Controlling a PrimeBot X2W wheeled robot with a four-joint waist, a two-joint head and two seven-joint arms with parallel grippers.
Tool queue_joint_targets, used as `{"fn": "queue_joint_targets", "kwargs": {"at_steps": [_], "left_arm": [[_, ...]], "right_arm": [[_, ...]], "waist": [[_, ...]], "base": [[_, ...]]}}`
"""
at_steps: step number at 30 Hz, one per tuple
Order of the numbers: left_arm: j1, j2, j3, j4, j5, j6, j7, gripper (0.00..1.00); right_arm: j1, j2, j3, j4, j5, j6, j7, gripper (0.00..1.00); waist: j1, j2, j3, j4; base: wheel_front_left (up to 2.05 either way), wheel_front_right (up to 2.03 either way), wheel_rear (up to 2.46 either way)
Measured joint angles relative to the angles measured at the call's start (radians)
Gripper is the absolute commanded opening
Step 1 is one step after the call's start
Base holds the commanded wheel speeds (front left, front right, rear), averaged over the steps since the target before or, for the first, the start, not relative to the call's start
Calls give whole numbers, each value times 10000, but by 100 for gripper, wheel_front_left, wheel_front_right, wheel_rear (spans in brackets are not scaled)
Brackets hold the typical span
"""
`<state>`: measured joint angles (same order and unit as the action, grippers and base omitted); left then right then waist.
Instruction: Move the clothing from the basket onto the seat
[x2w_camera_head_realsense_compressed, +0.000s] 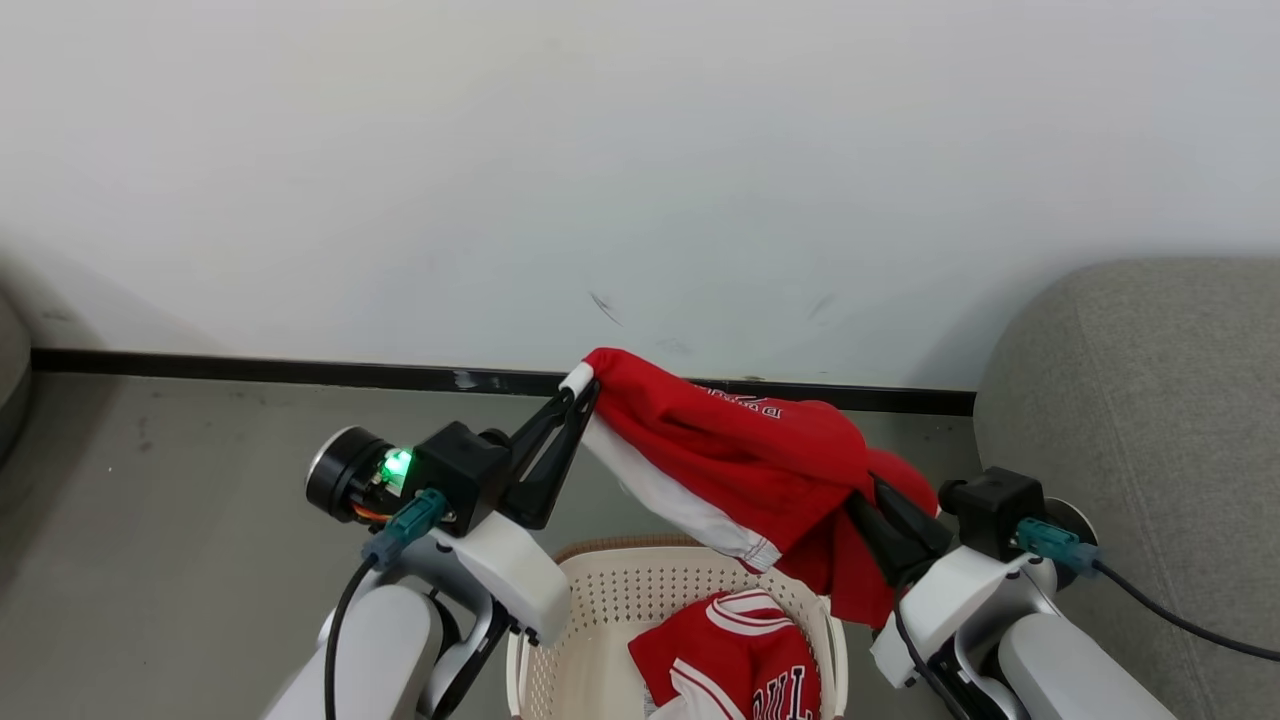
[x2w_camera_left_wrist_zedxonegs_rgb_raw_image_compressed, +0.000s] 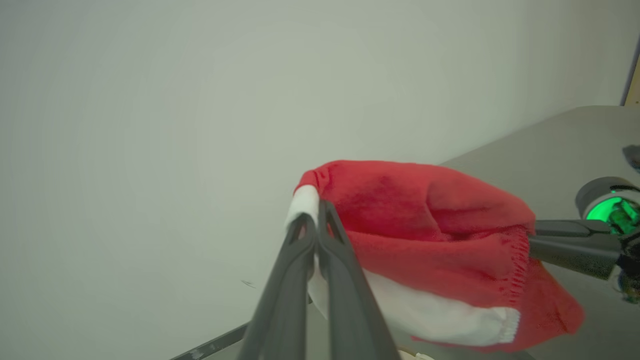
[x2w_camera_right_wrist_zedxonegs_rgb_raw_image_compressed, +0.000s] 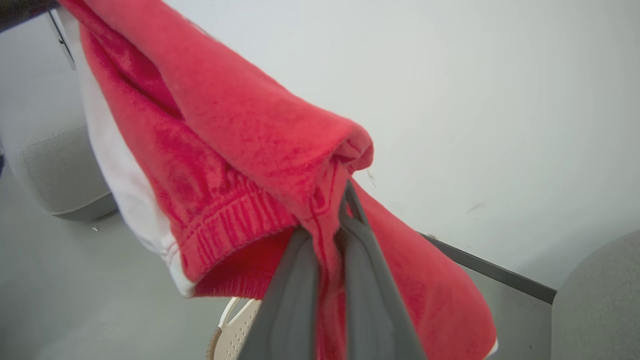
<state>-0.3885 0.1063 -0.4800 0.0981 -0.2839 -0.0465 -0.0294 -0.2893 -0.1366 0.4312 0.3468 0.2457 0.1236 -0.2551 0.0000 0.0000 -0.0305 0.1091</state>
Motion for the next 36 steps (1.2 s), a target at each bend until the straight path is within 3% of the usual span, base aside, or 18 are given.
{"fn": "queue_joint_targets", "kwargs": {"at_steps": [3, 6, 16, 36], "left_arm": [[305, -88, 96, 161, -322, 13, -182, 4], [541, -169, 171, 272, -535, 86, -355, 100], [1102, -257, 274, 508, -943, 86, -809, 100], [1991, -393, -215, 476, -1032, -148, -1902, 100]], "right_arm": [[189, -119, -107, -297, 121, 0, 2, 0], [310, -196, -309, -589, 194, 0, 0, 0], [407, -573, -1093, -1174, 280, 0, 0, 0], [2220, -1131, -4498, -2190, 276, -2, 0, 0]], "waist": [[0, 0, -28, -140], [0, 0, -50, -285], [0, 0, -68, -655], [0, 0, 1, -1406]], "base": [[0, 0, 0], [0, 0, 0], [0, 0, 0], [0, 0, 0]]}}
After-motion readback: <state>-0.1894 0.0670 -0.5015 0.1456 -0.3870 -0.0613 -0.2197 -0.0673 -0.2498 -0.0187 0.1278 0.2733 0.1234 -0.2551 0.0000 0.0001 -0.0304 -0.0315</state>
